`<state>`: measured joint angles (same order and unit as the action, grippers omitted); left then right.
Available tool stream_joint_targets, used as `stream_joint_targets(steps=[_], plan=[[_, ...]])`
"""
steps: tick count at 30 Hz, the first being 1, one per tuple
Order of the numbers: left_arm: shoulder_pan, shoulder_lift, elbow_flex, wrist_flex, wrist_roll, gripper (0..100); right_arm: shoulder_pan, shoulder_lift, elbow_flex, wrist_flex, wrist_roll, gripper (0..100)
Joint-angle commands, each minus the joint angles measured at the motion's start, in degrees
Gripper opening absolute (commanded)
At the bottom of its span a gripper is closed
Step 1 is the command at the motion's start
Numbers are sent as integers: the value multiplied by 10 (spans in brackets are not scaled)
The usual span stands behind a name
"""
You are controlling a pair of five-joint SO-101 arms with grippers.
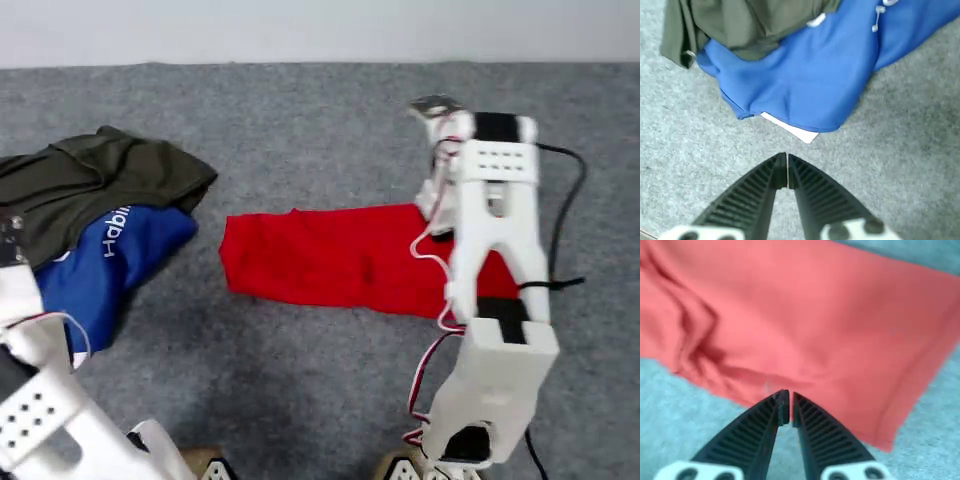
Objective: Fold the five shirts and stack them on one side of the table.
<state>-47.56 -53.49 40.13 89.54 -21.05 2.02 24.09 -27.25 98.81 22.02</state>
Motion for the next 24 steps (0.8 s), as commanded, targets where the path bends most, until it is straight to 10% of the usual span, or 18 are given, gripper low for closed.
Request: stream_joint_targets(steps=[1, 5, 24], plan=[[0, -37, 19, -11, -3, 15, 44, 3, -4, -21, -9, 145], [0, -52, 25, -12, -4, 15, 80, 48, -4, -38, -10, 269], [-1, -53, -12, -9, -32, 15, 115, 209, -4, -188, -7, 208]])
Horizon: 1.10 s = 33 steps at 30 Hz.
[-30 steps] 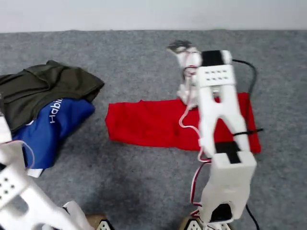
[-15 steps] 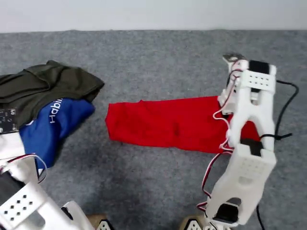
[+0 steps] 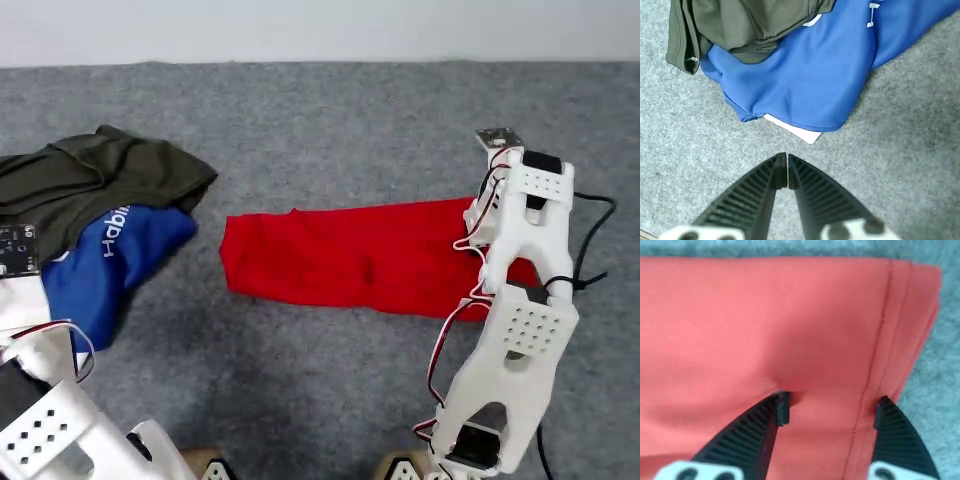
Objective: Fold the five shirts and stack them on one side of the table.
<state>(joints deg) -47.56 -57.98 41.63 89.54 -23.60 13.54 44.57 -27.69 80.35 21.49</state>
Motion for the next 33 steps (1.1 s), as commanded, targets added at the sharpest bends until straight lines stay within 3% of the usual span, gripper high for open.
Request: stream_joint_targets(steps=[1, 4, 10, 25, 33], plan=[[-2, -8, -27, -9, -6, 15, -3, 1, 0, -2, -1, 159], [-2, -8, -27, -9, -6, 15, -7, -11, 0, 15, 0, 0], [-1, -8, -27, -9, -6, 15, 3, -51, 0, 38, 9, 12], [0, -5, -56, -8, -6, 15, 130, -126, 0, 24, 189, 10], [0, -8, -56, -8, -7, 15, 22, -192, -42, 182, 187, 10]])
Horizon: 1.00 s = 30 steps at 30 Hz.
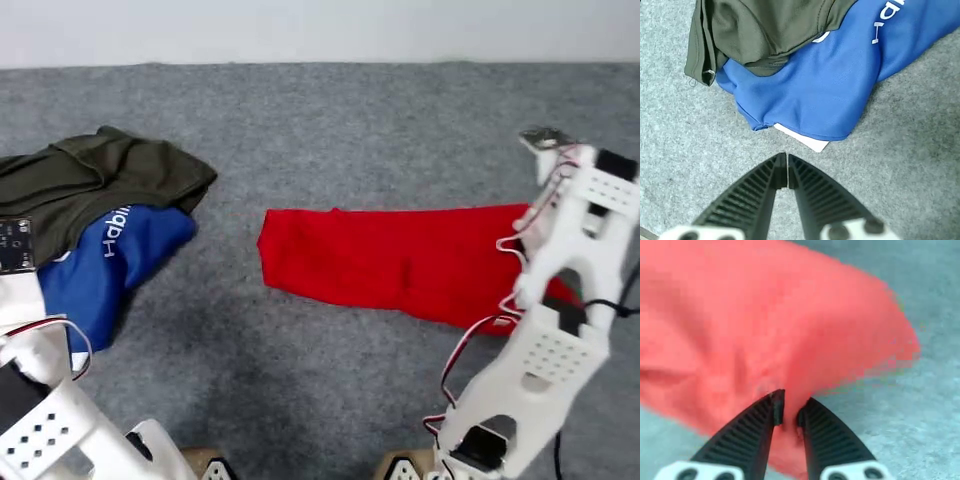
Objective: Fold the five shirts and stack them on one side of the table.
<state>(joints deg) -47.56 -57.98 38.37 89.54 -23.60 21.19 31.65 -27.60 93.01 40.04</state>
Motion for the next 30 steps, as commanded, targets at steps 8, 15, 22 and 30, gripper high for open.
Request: stream_joint_targets(steps=[8, 15, 22, 30], plan=[[0, -8, -23, -12, -7, 15, -221, -128, -61, 97, -116, 9], [0, -5, -22, -15, -6, 15, -369, -128, -63, 85, -204, 9], [0, -8, -10, -33, -6, 15, -452, -124, -62, 2, -239, 9], [0, -8, -10, -29, -4, 15, -498, -51, -63, -35, -235, 9]])
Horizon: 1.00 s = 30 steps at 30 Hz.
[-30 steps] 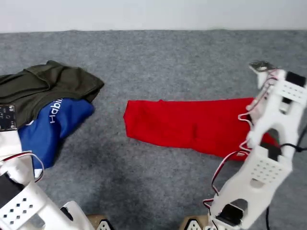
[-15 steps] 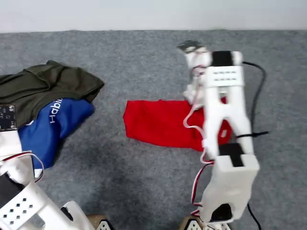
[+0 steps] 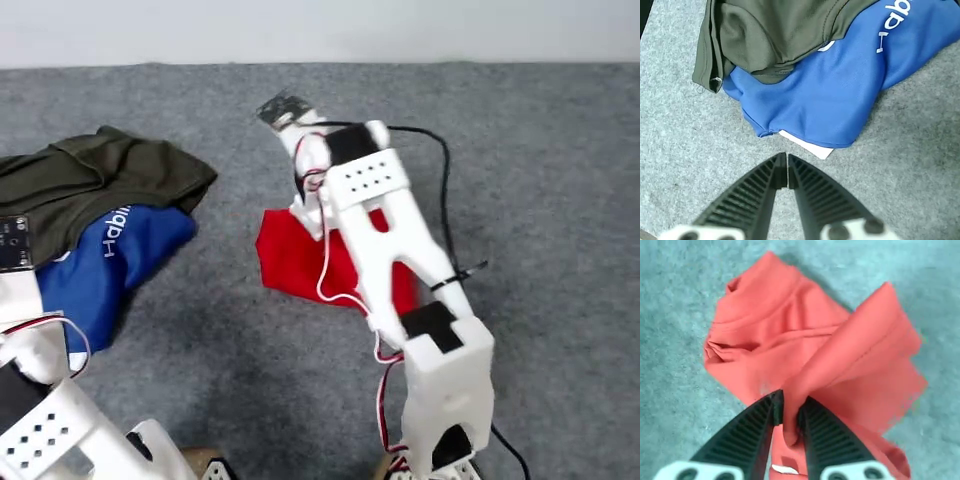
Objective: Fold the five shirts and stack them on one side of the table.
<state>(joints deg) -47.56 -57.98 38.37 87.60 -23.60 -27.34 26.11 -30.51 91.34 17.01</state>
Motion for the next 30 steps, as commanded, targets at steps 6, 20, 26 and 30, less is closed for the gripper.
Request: stream_joint_targets(steps=[6, 20, 26, 30], plan=[[0, -8, -9, -10, -4, 15, -30, 34, -34, -77, -4, 12], [0, -8, -9, -10, -4, 15, -49, 32, -144, 4, 47, 214], [-1, -8, -9, -10, -4, 15, 29, 34, -156, 114, 143, 20], [-3, -8, -9, -10, -4, 15, 124, 33, -146, 115, 153, 9]])
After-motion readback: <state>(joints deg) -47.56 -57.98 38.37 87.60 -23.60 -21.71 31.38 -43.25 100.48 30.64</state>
